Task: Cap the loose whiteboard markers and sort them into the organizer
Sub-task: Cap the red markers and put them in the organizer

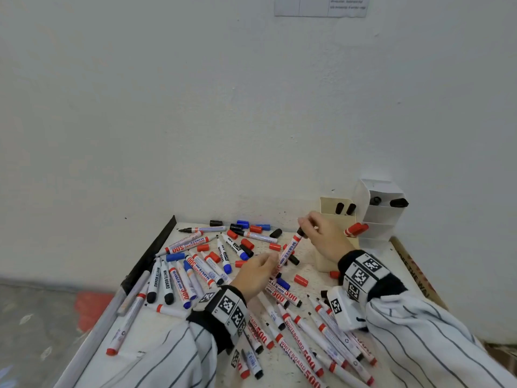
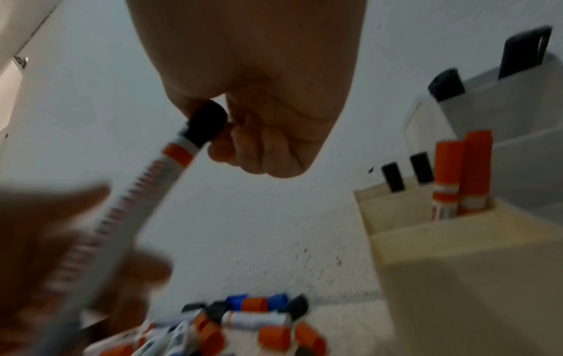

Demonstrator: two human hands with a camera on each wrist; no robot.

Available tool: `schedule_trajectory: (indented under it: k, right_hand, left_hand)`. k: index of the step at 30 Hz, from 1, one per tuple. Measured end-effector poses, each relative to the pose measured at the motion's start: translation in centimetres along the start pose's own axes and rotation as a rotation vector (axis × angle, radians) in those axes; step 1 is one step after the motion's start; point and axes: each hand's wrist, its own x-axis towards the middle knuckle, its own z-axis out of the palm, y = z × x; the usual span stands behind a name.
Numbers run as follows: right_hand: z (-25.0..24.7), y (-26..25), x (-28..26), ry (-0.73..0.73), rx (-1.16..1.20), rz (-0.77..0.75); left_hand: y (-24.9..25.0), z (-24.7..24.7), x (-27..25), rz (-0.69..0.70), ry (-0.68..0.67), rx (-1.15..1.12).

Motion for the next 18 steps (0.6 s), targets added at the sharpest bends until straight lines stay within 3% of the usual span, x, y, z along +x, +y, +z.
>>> schedule_trajectory:
  k: [2,6,12,18]
  right_hand:
    - [-2.1,0.5,1.1,0.156,0.048,0.026]
    - [-5.9,2.3,2.9,0.450,0.015,0.053]
    - [-7.3,4.6,4.0,0.577,-0.170,0.080]
    - [-7.0,4.5,4.7,0.654,-0.251,0.071]
  left_hand:
    - [-1.4,0.2,1.0,-0.061,0.039,0.191]
    - [-3.2,1.0,2.2,-0.178,-0.017,0.506]
    - [-2.5,1.1,3.0,-0.201,-0.048,0.716]
    - [-2.1,0.9,3.4,-0.118,-0.140,0.762]
